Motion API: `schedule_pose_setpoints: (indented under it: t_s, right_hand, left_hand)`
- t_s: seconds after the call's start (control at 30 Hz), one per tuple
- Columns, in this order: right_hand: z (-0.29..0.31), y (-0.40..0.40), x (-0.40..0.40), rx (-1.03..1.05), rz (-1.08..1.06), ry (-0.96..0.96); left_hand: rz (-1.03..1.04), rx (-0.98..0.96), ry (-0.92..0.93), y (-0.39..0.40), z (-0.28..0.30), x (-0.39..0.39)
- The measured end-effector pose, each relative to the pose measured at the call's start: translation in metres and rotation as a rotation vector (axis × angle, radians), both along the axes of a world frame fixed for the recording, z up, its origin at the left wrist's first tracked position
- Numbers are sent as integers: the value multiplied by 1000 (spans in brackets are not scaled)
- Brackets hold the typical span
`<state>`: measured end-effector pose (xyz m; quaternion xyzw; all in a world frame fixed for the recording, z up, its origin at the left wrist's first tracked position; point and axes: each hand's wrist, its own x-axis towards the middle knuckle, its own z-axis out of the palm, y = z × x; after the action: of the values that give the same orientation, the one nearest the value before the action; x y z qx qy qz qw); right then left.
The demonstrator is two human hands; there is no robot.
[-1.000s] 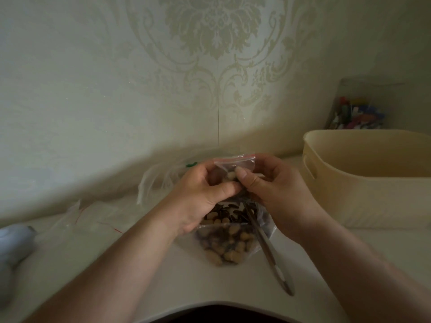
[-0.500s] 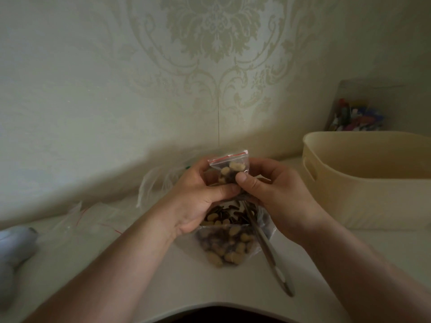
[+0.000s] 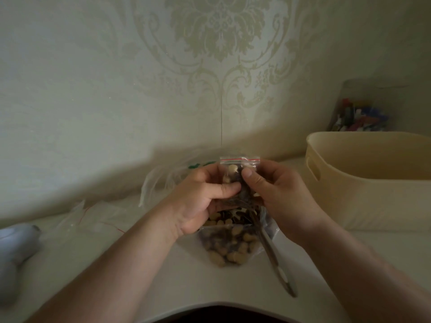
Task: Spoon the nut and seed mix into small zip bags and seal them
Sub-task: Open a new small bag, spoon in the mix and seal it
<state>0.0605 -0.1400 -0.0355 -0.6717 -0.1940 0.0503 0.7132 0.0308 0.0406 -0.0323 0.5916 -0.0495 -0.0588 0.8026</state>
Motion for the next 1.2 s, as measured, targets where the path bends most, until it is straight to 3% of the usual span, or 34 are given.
schedule_pose_setpoints:
  t_s: [0.2, 0.43, 0.97, 1.2]
  right_hand:
    - [1, -3, 3, -42, -103, 18]
    - [1, -2, 4, -6, -19, 100]
    - [6, 2, -2, 58, -32, 189]
    - [4, 3, -2, 37, -65, 96]
  left_hand:
    - [120, 103, -80, -6, 2, -2]
    - [239, 82, 2, -9, 0, 2]
    - [46, 102, 80, -7, 5, -4]
    - [-32, 44, 153, -6, 5, -4]
